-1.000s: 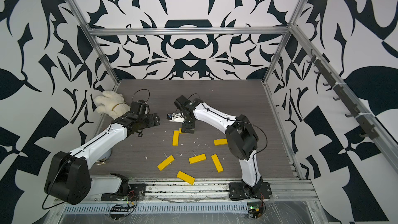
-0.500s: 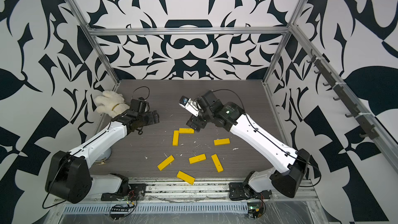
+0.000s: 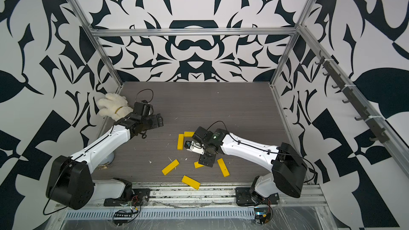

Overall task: Assemble the number 8 with building blocks
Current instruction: Pick up the building block from the center of the board.

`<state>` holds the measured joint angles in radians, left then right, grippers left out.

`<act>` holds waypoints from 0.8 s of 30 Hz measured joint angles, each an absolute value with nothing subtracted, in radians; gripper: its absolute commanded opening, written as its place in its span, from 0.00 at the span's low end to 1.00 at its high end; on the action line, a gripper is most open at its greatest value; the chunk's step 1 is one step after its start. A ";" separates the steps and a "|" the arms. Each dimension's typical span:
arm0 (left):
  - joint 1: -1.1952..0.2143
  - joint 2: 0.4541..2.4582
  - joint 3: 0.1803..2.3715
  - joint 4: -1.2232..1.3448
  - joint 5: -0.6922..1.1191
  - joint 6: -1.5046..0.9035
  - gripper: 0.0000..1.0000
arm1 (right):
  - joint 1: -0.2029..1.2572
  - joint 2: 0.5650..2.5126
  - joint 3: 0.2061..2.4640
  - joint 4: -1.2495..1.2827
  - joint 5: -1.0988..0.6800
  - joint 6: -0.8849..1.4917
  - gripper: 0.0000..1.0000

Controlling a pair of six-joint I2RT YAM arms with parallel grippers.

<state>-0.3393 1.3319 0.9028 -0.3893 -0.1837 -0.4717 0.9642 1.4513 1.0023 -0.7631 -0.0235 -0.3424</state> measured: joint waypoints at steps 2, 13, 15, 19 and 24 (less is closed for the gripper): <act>-0.339 1.332 0.903 -0.390 -0.187 -0.471 0.94 | 0.981 1.486 1.002 -0.755 -0.023 -0.347 0.75; -0.339 1.339 0.887 -0.397 -0.202 -0.471 0.94 | 1.069 1.723 1.018 -0.693 -0.026 -0.396 0.51; -0.339 1.341 0.886 -0.396 -0.200 -0.471 0.94 | 1.068 1.723 1.020 -0.687 -0.025 -0.408 0.38; -0.339 1.346 0.880 -0.392 -0.193 -0.471 0.94 | 1.064 1.727 1.032 -0.686 -0.020 -0.413 0.31; -0.339 1.346 0.872 -0.386 -0.186 -0.472 0.94 | 1.062 1.769 1.086 -0.692 -0.017 -0.427 0.25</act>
<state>-0.3393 1.3457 0.8719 -0.3859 -0.1864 -0.4717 1.0618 1.7691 1.0863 -0.6922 -0.0174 -0.4271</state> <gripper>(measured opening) 0.941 0.307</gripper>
